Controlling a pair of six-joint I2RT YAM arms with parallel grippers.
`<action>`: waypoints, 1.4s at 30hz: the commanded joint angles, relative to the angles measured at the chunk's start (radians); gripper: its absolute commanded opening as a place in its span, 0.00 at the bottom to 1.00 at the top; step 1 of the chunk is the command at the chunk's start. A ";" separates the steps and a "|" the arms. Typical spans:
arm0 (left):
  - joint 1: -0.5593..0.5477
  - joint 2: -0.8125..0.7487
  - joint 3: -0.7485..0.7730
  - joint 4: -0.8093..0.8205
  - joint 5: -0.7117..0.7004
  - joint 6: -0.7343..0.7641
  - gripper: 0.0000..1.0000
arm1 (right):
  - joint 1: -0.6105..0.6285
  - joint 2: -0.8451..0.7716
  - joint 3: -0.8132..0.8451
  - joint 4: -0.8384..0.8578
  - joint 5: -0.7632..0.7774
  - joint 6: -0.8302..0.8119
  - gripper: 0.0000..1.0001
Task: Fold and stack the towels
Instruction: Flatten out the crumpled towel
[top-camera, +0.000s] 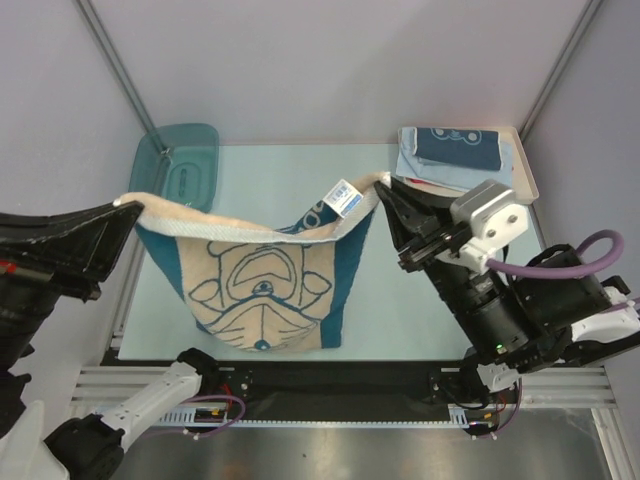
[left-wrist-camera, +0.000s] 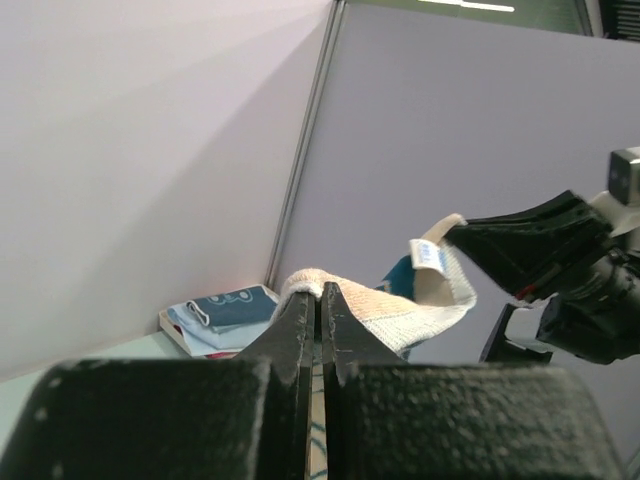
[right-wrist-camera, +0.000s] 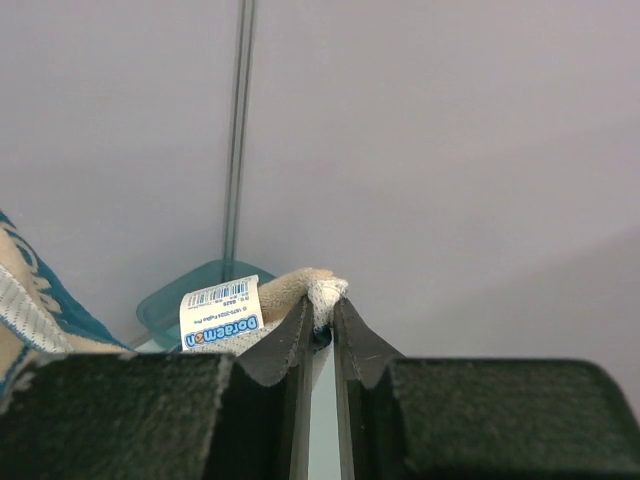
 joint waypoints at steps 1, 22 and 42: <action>0.007 0.065 0.004 0.047 0.006 0.030 0.00 | 0.006 -0.053 0.074 0.045 -0.043 -0.025 0.00; 0.007 0.269 0.236 0.151 0.123 -0.013 0.00 | -0.173 0.020 0.358 -0.251 -0.198 0.090 0.00; 0.009 0.270 0.194 0.153 0.063 0.037 0.00 | -0.035 0.054 0.356 -0.058 -0.167 -0.140 0.00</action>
